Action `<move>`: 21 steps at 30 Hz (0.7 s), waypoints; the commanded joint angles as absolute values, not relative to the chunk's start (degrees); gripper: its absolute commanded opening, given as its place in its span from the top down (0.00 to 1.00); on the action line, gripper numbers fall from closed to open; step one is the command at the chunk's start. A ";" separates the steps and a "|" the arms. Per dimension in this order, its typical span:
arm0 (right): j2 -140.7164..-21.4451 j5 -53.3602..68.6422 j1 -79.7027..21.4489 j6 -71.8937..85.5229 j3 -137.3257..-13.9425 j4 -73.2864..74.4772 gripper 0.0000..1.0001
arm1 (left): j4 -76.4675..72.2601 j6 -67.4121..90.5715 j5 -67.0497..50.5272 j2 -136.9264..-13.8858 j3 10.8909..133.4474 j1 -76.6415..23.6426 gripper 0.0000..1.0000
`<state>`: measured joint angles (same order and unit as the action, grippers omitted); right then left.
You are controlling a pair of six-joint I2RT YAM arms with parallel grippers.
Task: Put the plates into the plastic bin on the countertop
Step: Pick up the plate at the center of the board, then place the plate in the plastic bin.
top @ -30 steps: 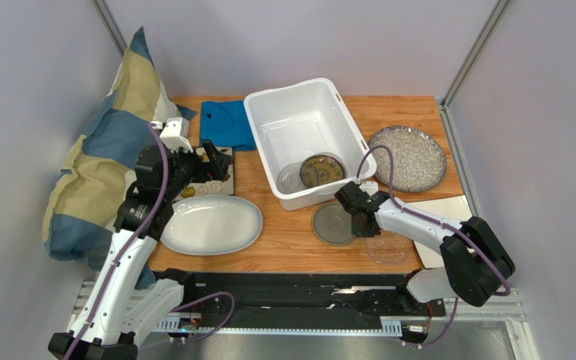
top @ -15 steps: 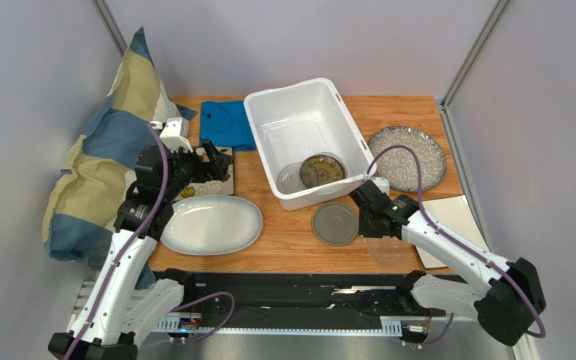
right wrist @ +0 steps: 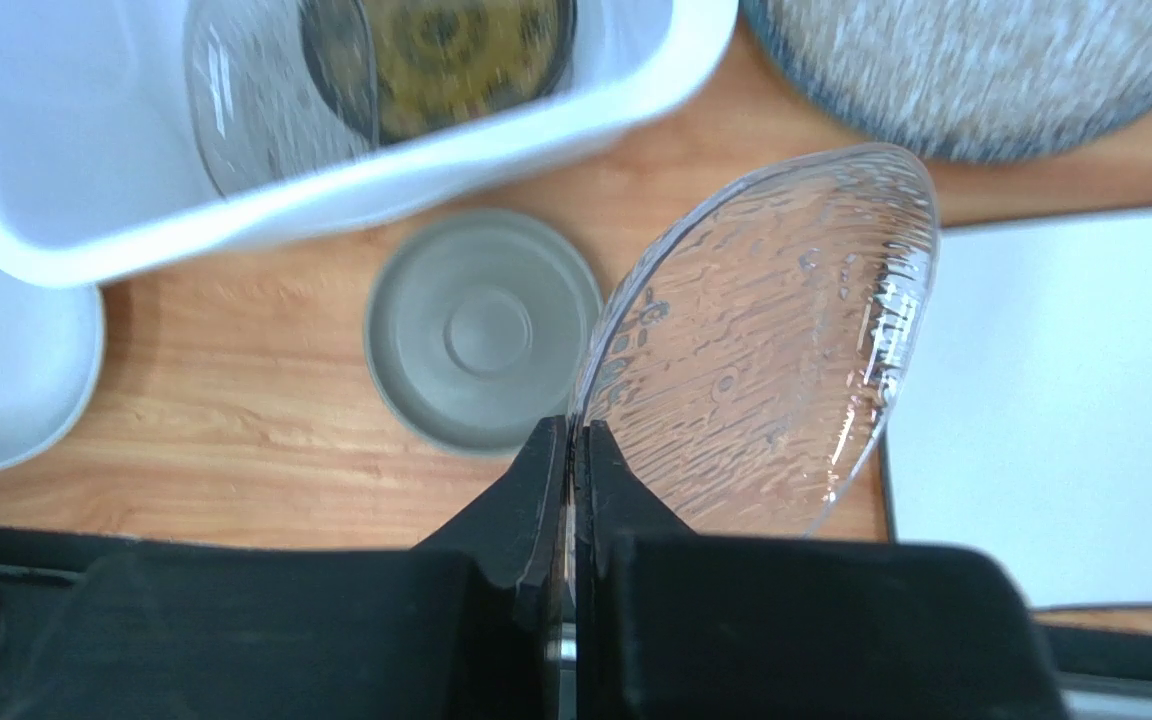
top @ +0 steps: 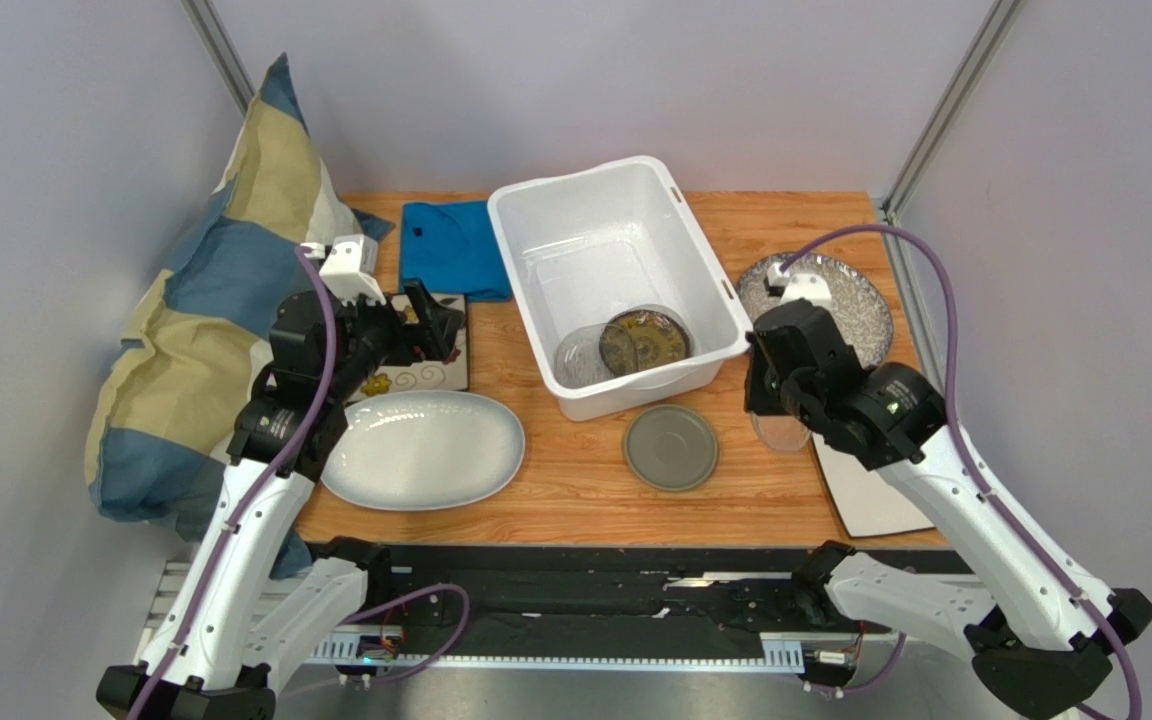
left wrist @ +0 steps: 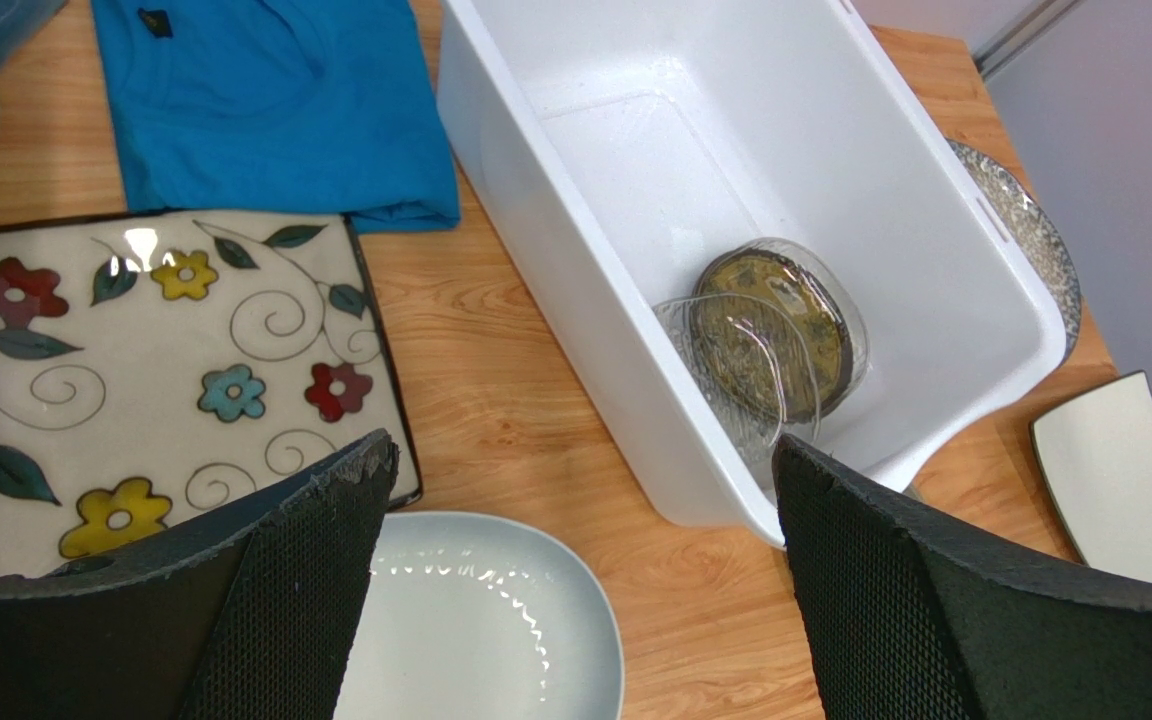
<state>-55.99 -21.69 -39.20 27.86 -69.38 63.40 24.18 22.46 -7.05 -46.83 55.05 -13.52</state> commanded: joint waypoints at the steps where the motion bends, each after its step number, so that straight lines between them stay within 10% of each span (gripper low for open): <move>1: -60.97 -27.77 -39.46 17.87 -79.70 57.93 1.00 | 22.06 22.85 -7.47 -46.05 55.20 -13.62 0.02; 21: -105.63 -11.08 -39.64 5.09 -108.37 42.10 1.00 | 22.32 22.32 -6.77 -45.79 55.28 -13.54 0.02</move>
